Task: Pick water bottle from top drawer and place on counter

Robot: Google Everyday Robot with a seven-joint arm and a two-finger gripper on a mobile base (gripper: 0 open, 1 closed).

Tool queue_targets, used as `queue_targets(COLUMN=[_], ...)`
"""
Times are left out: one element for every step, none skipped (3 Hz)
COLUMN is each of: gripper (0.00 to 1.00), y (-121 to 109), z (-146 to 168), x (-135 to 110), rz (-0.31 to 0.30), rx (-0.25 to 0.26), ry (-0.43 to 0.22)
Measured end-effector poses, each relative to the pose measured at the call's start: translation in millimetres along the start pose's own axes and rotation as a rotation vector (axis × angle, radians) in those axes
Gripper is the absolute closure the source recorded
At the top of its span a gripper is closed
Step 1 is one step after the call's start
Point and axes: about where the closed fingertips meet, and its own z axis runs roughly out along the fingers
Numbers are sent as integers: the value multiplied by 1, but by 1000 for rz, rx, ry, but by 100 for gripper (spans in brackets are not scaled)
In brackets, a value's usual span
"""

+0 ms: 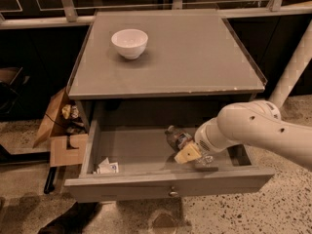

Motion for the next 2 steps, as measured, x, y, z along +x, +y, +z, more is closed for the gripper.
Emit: queue_targets(gripper=[22, 20], y=[-4, -8], z=[16, 32], x=[7, 17], rz=[16, 17], rx=[44, 69], ry=[-25, -45])
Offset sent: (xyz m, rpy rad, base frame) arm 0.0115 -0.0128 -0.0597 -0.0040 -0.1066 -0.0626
